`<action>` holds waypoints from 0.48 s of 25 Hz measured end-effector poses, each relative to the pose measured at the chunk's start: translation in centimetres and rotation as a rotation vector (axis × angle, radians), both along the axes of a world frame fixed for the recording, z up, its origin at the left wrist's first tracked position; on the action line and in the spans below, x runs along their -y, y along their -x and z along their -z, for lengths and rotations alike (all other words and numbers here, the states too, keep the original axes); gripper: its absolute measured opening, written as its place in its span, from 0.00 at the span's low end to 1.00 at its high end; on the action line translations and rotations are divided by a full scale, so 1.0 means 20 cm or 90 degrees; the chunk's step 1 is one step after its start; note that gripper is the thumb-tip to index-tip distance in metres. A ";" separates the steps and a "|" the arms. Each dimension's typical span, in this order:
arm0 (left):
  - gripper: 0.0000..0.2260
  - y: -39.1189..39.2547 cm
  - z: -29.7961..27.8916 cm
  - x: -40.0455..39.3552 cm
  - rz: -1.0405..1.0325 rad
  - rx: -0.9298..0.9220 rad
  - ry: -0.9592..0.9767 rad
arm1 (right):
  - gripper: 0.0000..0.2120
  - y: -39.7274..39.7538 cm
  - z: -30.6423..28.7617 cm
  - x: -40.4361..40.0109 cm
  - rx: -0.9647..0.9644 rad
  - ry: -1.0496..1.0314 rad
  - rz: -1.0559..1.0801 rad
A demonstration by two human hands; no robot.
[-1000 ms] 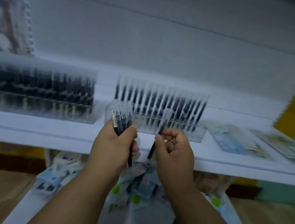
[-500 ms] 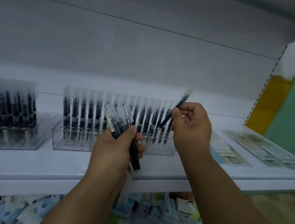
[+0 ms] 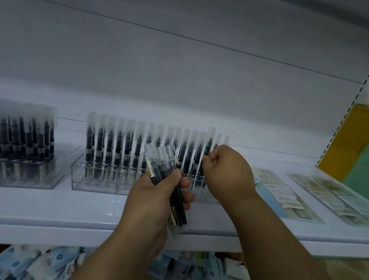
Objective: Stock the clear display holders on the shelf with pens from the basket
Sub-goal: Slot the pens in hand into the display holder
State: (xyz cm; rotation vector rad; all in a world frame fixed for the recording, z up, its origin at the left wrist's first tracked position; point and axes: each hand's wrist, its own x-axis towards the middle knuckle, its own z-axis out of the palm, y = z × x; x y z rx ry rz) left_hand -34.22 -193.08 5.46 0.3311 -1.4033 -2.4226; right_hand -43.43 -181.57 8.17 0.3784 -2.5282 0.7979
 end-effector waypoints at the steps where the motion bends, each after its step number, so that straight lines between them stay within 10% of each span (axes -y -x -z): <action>1: 0.07 0.00 0.01 0.00 0.002 0.000 -0.001 | 0.10 0.00 -0.02 0.00 0.016 -0.042 0.008; 7: 0.08 0.01 0.00 -0.01 0.019 0.004 0.019 | 0.13 -0.01 -0.04 0.00 0.076 -0.170 -0.007; 12: 0.09 0.00 0.01 -0.02 0.038 0.004 0.049 | 0.19 -0.09 0.00 -0.04 0.045 0.037 -0.035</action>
